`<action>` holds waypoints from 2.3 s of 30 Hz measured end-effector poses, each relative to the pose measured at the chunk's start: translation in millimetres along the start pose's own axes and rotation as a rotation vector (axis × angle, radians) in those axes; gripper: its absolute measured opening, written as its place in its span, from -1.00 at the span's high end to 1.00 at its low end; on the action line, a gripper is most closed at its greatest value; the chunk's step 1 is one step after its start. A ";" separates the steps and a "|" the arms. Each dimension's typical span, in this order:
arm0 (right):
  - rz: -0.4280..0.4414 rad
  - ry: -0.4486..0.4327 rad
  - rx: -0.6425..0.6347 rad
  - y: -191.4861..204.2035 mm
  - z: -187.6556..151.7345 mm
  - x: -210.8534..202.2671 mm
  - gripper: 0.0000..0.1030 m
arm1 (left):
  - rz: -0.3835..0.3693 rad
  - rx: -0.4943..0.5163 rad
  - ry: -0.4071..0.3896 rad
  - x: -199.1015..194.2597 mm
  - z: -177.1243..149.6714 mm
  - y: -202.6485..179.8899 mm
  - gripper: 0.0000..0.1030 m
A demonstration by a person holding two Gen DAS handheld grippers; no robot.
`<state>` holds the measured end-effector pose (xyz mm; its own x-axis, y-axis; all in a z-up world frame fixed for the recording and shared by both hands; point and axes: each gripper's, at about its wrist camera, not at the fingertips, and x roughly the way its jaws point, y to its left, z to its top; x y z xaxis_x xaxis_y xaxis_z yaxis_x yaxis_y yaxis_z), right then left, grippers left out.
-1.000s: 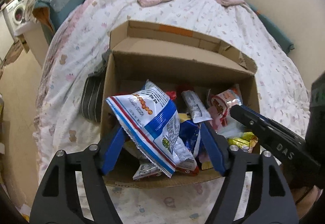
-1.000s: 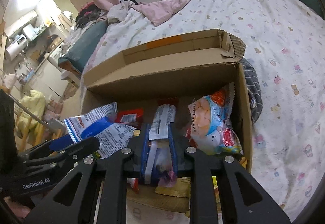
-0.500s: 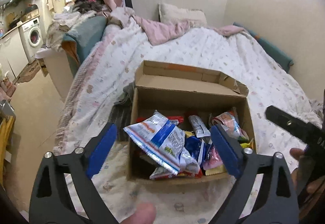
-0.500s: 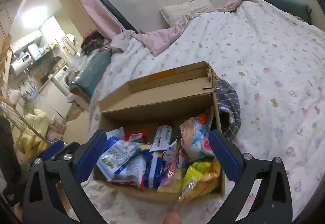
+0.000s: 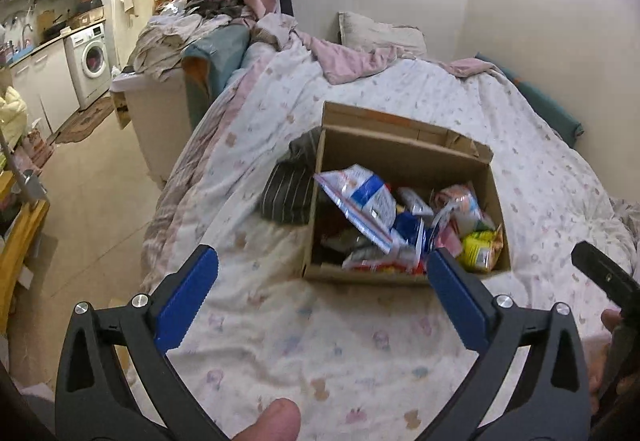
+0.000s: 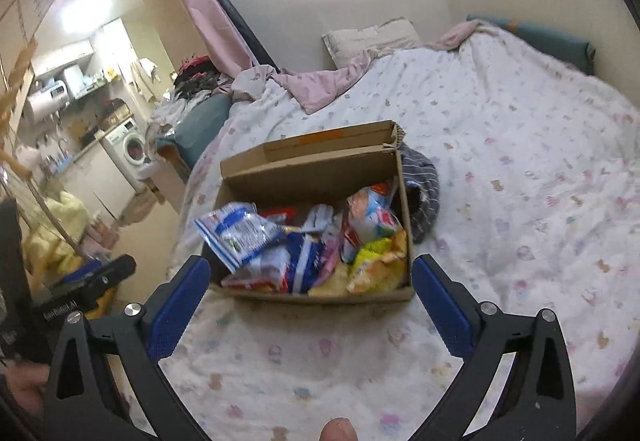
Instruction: Organize snacks
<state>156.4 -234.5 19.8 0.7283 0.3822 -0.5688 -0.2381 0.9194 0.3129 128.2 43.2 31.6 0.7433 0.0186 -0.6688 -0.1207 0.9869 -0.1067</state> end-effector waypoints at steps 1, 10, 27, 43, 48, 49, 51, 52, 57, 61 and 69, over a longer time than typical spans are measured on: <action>-0.010 -0.003 0.000 1.3 -7.8 -2.3 -1.00 | 0.002 -0.007 0.006 -3.0 -6.2 1.5 -1.00; -0.073 0.005 -0.055 9.3 -29.4 2.3 -1.00 | 0.001 0.011 0.007 -13.9 -33.2 -9.7 -1.00; -0.083 0.004 -0.055 8.8 -32.9 3.4 -1.00 | -0.002 0.013 0.011 -10.5 -34.4 -11.1 -1.00; -0.082 0.002 -0.055 8.0 -32.5 3.1 -1.00 | 0.007 0.014 0.021 -9.0 -36.6 -11.8 -1.00; -0.082 0.001 -0.057 8.0 -32.5 3.0 -1.00 | 0.009 0.015 0.021 -9.0 -36.4 -12.2 -1.00; -0.082 0.001 -0.057 8.2 -32.4 2.9 -1.00 | 0.007 0.015 0.021 -8.9 -36.1 -12.2 -1.00; -0.081 0.000 -0.057 8.0 -32.4 3.0 -1.00 | 0.008 0.016 0.021 -8.9 -36.2 -12.4 -1.00; -0.082 -0.001 -0.058 7.6 -31.9 2.7 -1.00 | 0.008 0.016 0.021 -8.9 -36.0 -12.2 -1.00; -0.082 0.000 -0.057 7.7 -32.0 2.7 -1.00 | 0.008 0.016 0.021 -9.1 -35.8 -12.4 -1.00; -0.082 -0.002 -0.056 7.6 -32.2 2.9 -1.00 | 0.008 0.015 0.020 -9.2 -36.2 -12.5 -1.00; -0.076 -0.002 -0.054 7.8 -32.2 2.7 -1.00 | 0.007 0.014 0.020 -8.5 -35.0 -12.7 -1.00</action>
<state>135.8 -223.4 -3.8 0.7469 0.3109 -0.5878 -0.2164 0.9495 0.2272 100.4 25.0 12.8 0.7289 0.0219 -0.6843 -0.1159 0.9890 -0.0918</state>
